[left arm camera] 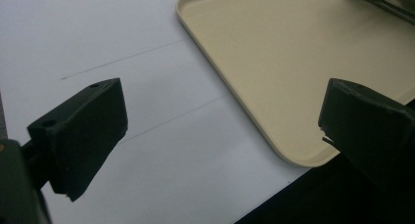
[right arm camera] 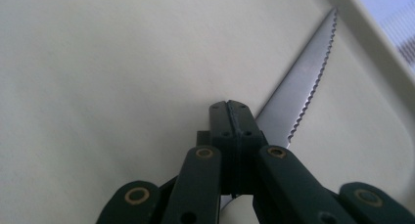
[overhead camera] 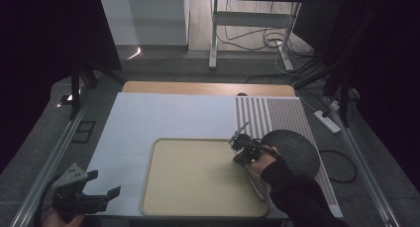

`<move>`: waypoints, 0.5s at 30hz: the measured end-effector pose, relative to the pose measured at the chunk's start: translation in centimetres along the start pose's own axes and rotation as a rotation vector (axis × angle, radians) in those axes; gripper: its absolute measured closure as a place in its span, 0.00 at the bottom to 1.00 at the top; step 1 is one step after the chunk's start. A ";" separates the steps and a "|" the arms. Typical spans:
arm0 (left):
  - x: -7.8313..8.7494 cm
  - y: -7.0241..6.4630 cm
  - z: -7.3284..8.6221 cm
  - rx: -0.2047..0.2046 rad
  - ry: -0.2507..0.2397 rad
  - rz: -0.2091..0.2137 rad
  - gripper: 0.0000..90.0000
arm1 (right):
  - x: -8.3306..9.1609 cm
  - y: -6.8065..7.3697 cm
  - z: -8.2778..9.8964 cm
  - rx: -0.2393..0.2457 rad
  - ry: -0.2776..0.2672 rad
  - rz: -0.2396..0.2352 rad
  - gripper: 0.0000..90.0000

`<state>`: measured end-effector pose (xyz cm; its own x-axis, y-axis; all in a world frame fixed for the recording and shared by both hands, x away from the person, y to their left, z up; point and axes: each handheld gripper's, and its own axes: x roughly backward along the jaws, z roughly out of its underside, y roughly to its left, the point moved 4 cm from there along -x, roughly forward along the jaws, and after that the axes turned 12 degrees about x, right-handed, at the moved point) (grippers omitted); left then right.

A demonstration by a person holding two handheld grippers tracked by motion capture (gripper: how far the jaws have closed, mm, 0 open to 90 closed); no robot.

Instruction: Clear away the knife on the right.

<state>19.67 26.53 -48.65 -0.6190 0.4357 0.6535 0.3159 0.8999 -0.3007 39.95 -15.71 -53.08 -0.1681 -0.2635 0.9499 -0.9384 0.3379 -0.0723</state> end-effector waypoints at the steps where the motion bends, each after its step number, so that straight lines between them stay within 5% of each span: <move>1: 0.0 0.0 0.0 -0.001 0.000 -0.001 0.04 | 0.1 -0.2 0.3 -0.014 0.001 -0.005 1.00; 15: -0.1 0.0 -0.1 -0.002 0.000 0.003 0.04 | 1.0 -1.2 2.8 -0.121 -0.022 -0.043 0.92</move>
<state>19.76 26.48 -48.64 -0.6178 0.4388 0.6525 0.3193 0.8983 -0.3018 40.07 -18.97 -52.87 -0.1366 -0.2989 0.9444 -0.9018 0.4321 0.0063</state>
